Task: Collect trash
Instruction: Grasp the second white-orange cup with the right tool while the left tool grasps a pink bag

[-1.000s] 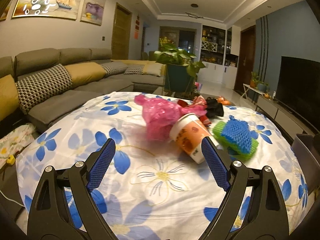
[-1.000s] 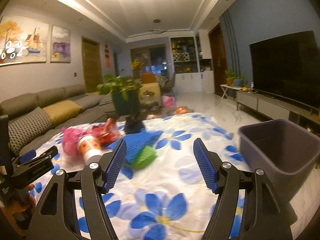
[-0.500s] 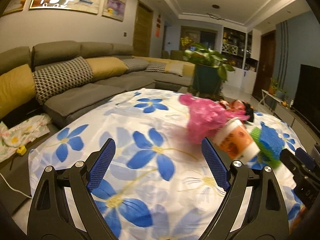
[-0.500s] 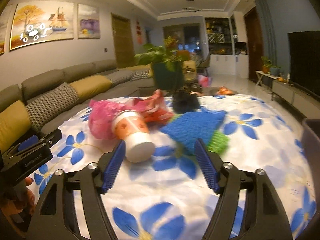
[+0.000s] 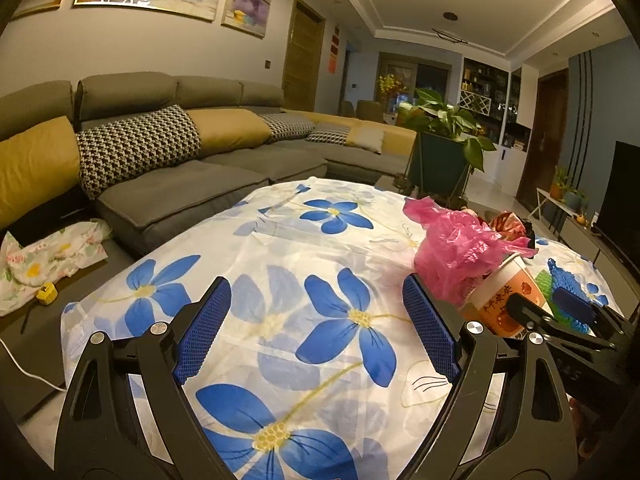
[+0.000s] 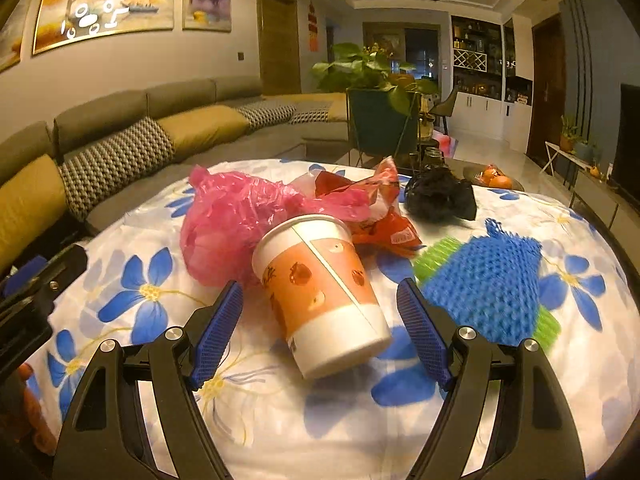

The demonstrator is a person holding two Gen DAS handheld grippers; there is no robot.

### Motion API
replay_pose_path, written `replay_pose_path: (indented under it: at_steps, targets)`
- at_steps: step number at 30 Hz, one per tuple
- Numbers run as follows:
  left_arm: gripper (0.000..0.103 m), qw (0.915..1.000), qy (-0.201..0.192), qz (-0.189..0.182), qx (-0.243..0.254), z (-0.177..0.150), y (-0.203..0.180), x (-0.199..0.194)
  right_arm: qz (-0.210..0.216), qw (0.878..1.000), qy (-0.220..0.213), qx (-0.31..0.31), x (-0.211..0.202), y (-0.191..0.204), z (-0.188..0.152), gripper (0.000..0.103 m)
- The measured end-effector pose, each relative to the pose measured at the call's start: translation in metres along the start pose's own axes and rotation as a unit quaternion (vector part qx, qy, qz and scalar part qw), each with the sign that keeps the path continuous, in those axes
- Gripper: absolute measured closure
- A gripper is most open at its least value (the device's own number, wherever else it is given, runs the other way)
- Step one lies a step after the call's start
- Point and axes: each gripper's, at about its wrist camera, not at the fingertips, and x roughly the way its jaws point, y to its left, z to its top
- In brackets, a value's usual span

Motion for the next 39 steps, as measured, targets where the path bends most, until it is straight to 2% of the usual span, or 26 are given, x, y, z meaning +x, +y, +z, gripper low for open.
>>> replay_pose_path:
  at_steps: [6,8,13,20,25,30,36,39]
  targets:
    - [0.017,1.0,0.003,-0.006,0.001,0.0,0.0,0.007,-0.001,0.999,0.037,-0.004,0.02,0.002,-0.003,0.027]
    - [0.017,0.9999,0.006,-0.009,0.001,0.0,-0.001,0.009,0.0,0.999,0.046,-0.003,0.023,0.0,-0.004,0.035]
    - [0.017,0.9998,0.007,-0.018,0.003,0.002,-0.004,0.01,0.007,0.999,0.042,-0.002,0.017,0.001,-0.006,0.042]
    - [0.017,0.9993,0.011,-0.034,0.008,0.004,-0.01,0.012,0.004,1.0,0.007,-0.007,-0.017,-0.003,-0.012,0.043]
    - [0.017,0.9978,0.013,-0.063,0.013,0.01,-0.024,0.014,-0.012,0.999,-0.027,0.012,-0.051,-0.017,-0.019,0.043]
    - [0.017,0.994,0.015,-0.104,0.031,0.014,-0.056,0.024,-0.031,0.996,-0.058,0.057,-0.083,-0.043,-0.027,0.043]
    - [0.017,0.9888,0.04,-0.134,0.052,0.017,-0.094,0.053,-0.056,0.992,-0.079,0.078,-0.106,-0.066,-0.033,0.043]
    - [0.018,0.9858,0.065,-0.15,0.039,0.017,-0.098,0.069,-0.062,0.991,-0.078,0.086,-0.11,-0.073,-0.039,0.043]
